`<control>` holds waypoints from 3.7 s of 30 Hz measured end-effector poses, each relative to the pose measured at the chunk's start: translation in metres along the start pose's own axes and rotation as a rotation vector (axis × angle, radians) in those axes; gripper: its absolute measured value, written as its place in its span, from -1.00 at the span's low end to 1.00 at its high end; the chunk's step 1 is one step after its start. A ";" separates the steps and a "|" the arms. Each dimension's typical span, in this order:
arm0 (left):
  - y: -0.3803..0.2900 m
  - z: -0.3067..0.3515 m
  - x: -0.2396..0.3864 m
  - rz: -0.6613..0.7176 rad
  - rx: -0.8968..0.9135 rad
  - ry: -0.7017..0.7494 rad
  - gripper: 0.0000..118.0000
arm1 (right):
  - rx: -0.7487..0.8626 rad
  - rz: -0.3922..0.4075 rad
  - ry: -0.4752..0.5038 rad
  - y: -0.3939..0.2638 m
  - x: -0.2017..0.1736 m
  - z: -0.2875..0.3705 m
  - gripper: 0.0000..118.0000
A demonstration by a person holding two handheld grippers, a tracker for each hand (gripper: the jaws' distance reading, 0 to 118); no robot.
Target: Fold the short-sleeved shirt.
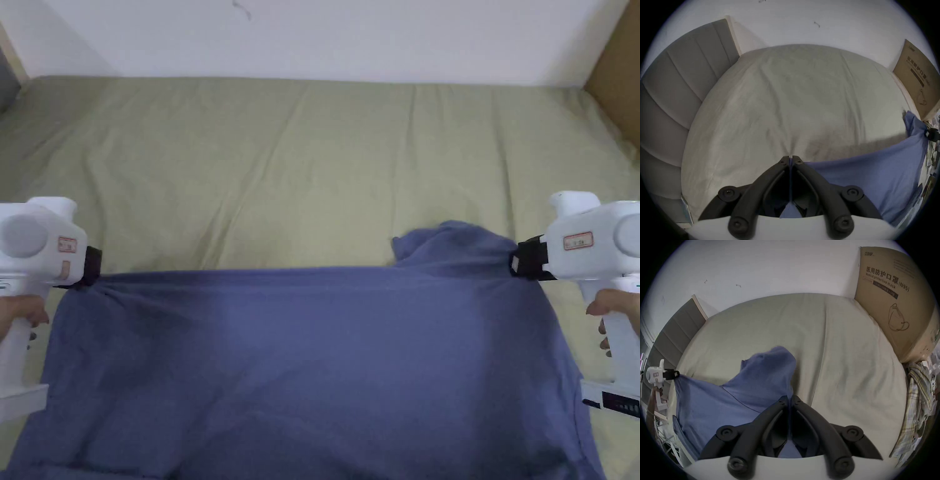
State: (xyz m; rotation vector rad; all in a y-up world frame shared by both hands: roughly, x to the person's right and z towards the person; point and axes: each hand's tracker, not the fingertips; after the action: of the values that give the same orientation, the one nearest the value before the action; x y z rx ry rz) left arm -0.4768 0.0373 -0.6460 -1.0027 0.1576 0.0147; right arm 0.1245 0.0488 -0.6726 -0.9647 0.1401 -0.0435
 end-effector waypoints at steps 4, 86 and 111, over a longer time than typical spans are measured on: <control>-0.007 0.048 -0.008 -0.025 0.063 -0.006 -0.99 | 0.035 0.015 -0.006 -0.002 -0.004 0.034 -0.93; -0.295 0.077 -0.121 0.888 -0.028 -0.803 -0.20 | 0.112 0.089 0.129 -0.223 -0.240 0.131 -1.00; -0.262 0.115 -0.138 0.678 -0.041 -0.600 -0.85 | 0.083 0.057 0.149 -0.221 -0.212 0.133 -1.00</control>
State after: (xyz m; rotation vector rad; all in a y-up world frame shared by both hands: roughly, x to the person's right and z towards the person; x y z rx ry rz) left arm -0.5770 0.0009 -0.3464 -0.9069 -0.0614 0.9305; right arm -0.0618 0.0527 -0.3956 -0.8744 0.3010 -0.0681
